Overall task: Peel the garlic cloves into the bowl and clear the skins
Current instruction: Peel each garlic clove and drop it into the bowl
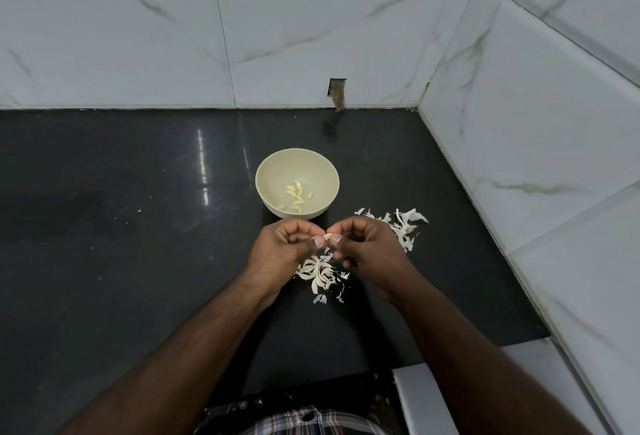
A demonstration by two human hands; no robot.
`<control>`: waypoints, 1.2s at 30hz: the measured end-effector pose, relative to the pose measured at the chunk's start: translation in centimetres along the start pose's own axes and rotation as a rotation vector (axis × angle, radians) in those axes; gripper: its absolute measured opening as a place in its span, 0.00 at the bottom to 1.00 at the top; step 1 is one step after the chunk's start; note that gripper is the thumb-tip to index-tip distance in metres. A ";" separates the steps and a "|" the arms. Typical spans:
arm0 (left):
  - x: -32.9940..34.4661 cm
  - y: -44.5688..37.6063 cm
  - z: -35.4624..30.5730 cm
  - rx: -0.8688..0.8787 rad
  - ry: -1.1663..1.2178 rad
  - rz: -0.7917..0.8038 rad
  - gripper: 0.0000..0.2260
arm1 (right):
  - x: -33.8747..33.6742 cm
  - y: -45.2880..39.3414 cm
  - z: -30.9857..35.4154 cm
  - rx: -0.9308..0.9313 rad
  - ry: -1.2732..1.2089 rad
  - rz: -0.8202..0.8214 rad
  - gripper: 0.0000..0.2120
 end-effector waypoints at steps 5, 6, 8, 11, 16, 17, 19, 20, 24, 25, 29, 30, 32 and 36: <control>0.1 -0.3 0.2 -0.045 0.055 -0.021 0.03 | -0.1 -0.4 0.2 -0.079 0.121 -0.049 0.07; 0.0 -0.4 0.3 -0.060 0.070 -0.025 0.03 | -0.1 -0.4 0.1 -0.086 0.148 -0.063 0.07; 0.0 -0.5 0.4 -0.087 0.132 -0.030 0.03 | -0.1 -0.5 0.0 -0.094 0.184 -0.075 0.08; 0.2 -0.5 0.3 -0.116 0.215 -0.024 0.04 | -0.1 -0.5 -0.3 -0.094 0.181 -0.066 0.06; 0.2 -0.7 0.2 -0.089 0.143 -0.029 0.04 | -0.5 -0.5 0.1 -0.088 0.055 -0.102 0.03; 0.2 -0.7 0.2 -0.082 0.124 -0.032 0.04 | -0.5 -0.5 0.2 -0.088 0.046 -0.103 0.04; 0.2 -0.7 0.2 -0.070 0.091 -0.029 0.05 | -0.6 -0.7 0.3 -0.099 0.087 -0.098 0.03; 0.2 -0.7 0.2 -0.063 0.075 -0.024 0.05 | -0.7 -0.7 0.3 -0.111 0.123 -0.095 0.02; 0.1 -0.8 0.1 -0.035 0.024 -0.021 0.05 | -1.0 -0.8 0.2 -0.120 0.185 -0.084 0.02; 0.0 -0.7 0.2 -0.034 0.027 -0.022 0.05 | -1.0 -0.8 0.3 -0.116 0.195 -0.074 0.03; 0.3 -0.6 0.0 -0.026 0.034 -0.010 0.05 | -1.0 -0.8 0.4 -0.102 0.263 -0.048 0.05; 0.4 -0.5 -0.1 -0.022 0.037 -0.002 0.05 | -1.0 -0.8 0.5 -0.103 0.280 -0.055 0.05; 0.5 -0.4 -0.3 -0.011 0.016 0.013 0.05 | -1.0 -0.8 0.6 -0.104 0.308 -0.069 0.05; 0.4 -0.5 -0.7 0.054 -0.194 0.004 0.05 | -0.9 -0.6 0.9 -0.112 0.344 -0.078 0.04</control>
Point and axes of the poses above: each hand's wrist, its own y-axis away from the middle knuckle, its own x-axis out of the palm, z = x × y, the point moved 5 cm from there along -y, towards the middle knuckle, and after that the axes turned 4 degrees about y, right-handed, at the moved point
